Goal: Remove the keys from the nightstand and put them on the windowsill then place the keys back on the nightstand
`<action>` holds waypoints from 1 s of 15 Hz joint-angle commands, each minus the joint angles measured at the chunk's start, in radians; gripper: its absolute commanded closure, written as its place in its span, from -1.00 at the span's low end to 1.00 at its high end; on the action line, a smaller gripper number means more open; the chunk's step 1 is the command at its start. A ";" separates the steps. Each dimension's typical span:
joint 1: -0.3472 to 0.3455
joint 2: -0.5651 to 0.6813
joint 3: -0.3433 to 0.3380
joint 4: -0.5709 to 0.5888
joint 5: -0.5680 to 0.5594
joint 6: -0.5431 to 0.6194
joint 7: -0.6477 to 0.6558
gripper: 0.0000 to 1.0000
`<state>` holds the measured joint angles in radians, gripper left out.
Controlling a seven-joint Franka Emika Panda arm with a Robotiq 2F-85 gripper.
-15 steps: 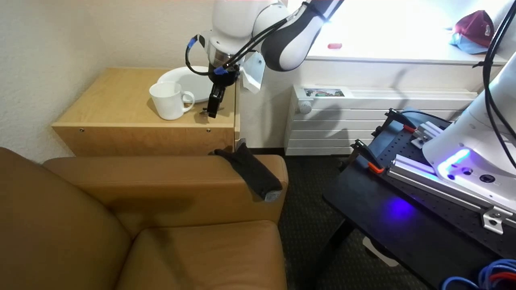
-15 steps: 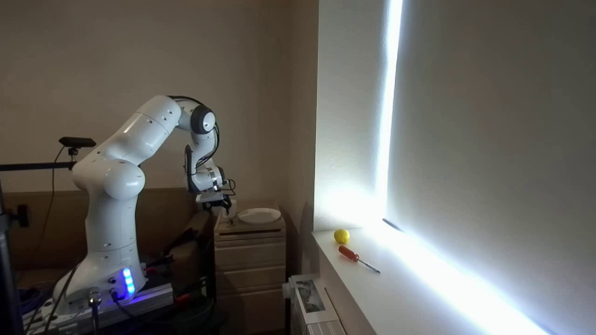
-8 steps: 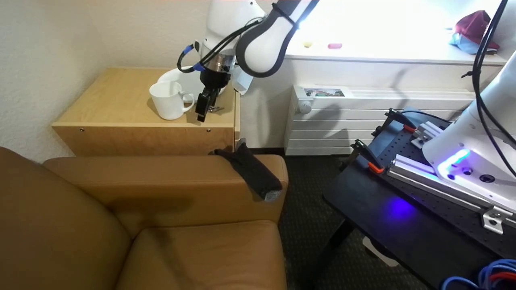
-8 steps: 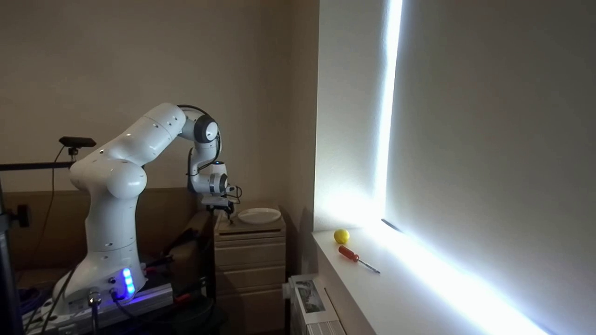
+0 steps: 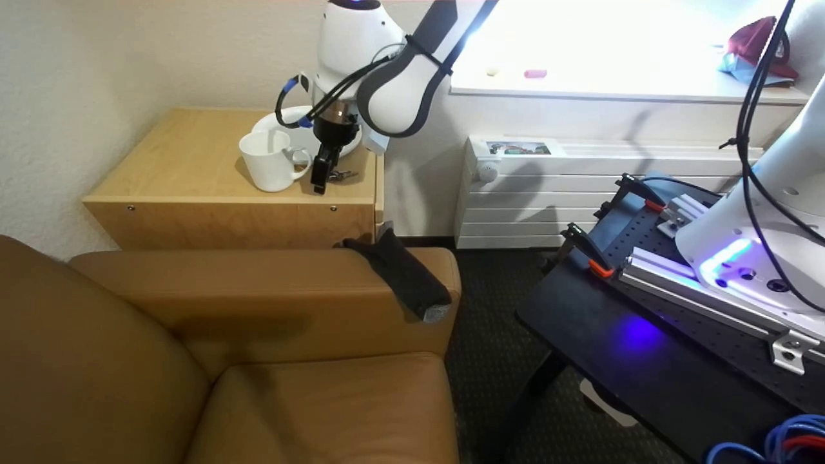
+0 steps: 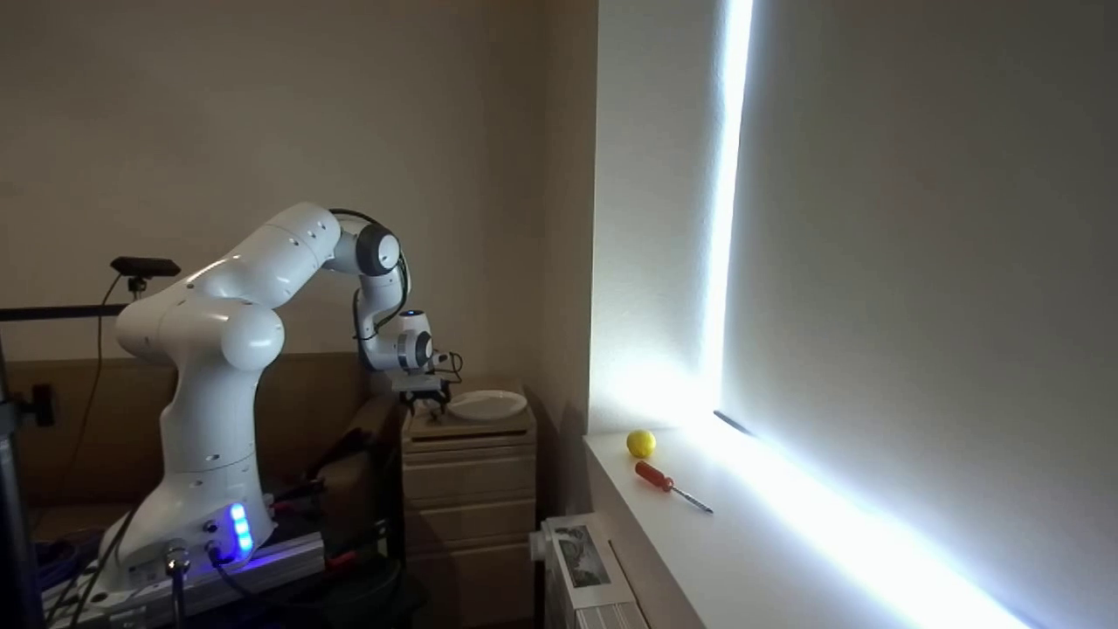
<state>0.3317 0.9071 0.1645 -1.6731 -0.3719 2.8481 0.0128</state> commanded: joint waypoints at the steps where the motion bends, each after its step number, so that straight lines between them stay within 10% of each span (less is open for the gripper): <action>1: 0.021 0.002 -0.023 0.006 0.055 0.006 -0.017 -1.00; 7: 0.021 0.003 -0.029 0.006 0.121 0.002 -0.016 -1.00; 8: 0.012 0.004 -0.018 0.004 0.123 -0.001 -0.028 -0.58; 15: -0.005 -0.005 -0.005 -0.006 0.148 -0.025 -0.041 0.36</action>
<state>0.3382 0.9096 0.1530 -1.6688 -0.2582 2.8464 0.0111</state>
